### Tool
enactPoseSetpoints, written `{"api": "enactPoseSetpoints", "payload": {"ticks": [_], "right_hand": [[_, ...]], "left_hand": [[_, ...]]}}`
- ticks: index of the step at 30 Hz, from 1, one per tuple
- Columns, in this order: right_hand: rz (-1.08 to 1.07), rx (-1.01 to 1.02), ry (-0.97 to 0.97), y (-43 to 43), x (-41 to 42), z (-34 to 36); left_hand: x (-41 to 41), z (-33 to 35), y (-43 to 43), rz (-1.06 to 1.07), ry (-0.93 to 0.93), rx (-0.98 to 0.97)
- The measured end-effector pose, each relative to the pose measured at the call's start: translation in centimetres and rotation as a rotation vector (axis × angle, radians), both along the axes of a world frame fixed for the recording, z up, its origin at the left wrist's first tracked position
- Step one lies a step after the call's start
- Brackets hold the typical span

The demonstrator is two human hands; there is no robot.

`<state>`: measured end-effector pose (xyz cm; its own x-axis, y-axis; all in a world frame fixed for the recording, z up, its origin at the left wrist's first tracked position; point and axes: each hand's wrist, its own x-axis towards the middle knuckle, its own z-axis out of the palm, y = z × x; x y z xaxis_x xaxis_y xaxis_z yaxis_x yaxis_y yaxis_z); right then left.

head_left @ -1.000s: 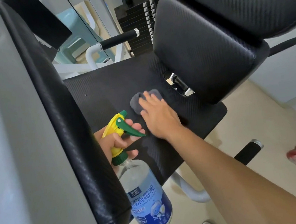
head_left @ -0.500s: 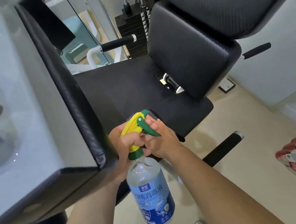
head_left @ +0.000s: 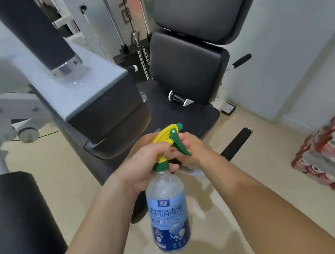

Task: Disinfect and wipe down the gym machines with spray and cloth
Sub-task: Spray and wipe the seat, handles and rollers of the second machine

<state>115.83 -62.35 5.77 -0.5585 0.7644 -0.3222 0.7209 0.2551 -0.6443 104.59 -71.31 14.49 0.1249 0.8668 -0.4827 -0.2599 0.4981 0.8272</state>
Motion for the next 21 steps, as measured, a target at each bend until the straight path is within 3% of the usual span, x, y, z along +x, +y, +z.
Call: {"api": "enactPoseSetpoints", "payload": {"ticks": [4,12,21], "right_hand": [[-0.205,-0.03,0.022,-0.6,-0.8,0.4],[-0.031,0.298,-0.103,-1.2,-3.9,0.1],[-0.109,0.27,-0.048,-3.1,-8.6,-0.4]], "left_hand": [[-1.2,-0.1,-2.2,-0.048,0.042,0.018],[-7.0,0.6,-7.6,-0.237,0.129,0.134],[-19.5,0.9,-10.1,-0.081,0.365,0.195]]}}
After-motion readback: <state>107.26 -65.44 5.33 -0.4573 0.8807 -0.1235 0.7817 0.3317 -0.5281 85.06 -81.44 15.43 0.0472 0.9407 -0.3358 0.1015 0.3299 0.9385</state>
